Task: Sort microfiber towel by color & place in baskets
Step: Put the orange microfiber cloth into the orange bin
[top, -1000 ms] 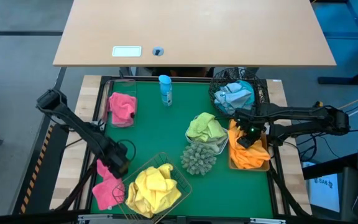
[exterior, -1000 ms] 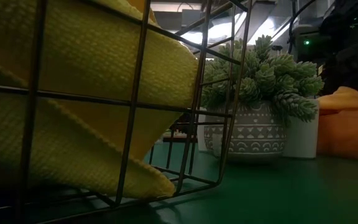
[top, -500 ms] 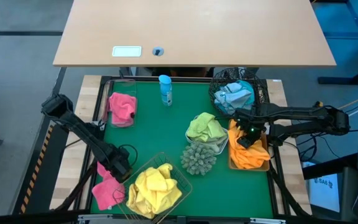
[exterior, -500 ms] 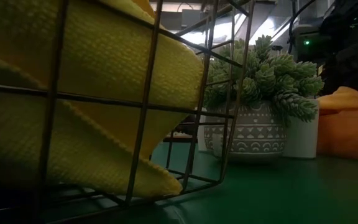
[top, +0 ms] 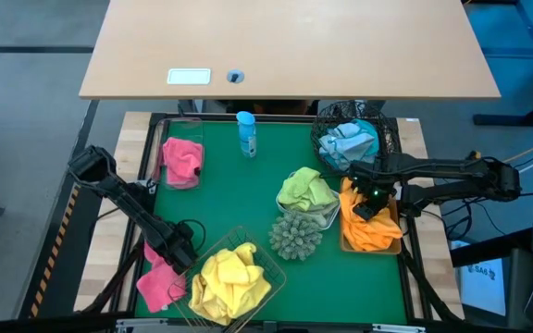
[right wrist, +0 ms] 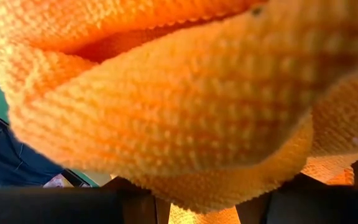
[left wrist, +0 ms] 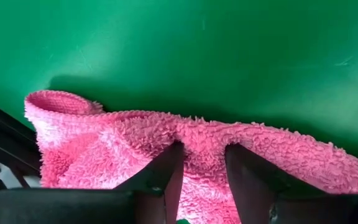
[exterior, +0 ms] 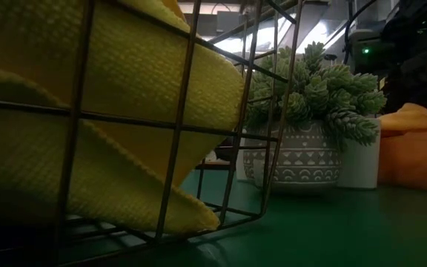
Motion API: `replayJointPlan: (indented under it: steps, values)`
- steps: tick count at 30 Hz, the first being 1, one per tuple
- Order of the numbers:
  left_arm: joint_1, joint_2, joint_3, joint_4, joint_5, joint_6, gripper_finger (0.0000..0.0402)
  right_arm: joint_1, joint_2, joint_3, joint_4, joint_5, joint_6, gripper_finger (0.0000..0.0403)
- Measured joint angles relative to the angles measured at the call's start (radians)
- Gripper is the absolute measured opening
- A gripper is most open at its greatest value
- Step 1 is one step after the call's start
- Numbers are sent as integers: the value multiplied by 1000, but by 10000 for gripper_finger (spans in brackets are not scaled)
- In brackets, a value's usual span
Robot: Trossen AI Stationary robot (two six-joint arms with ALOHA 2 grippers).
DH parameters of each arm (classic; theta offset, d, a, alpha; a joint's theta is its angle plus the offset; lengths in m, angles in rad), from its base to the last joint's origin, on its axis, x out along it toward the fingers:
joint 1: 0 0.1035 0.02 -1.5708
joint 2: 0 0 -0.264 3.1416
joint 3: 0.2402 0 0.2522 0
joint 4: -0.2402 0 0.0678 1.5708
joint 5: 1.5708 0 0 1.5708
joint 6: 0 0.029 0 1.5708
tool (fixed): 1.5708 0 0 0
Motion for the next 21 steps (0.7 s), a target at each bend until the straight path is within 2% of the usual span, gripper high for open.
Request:
replayJointPlan:
  steps: [9,13,15,21]
  values:
    - [-2,4,11,12,-22,-1,10,0,-11,0,-2,0,0,134]
    - [-3,-2,32,-17,-39,0,5,0,-38,10,-38,4,0,134]
    - [-4,-16,43,-59,-80,-1,3,0,-56,30,-59,17,0,134]
    - [-3,-118,74,-192,-146,-35,2,0,-102,111,-81,38,0,134]
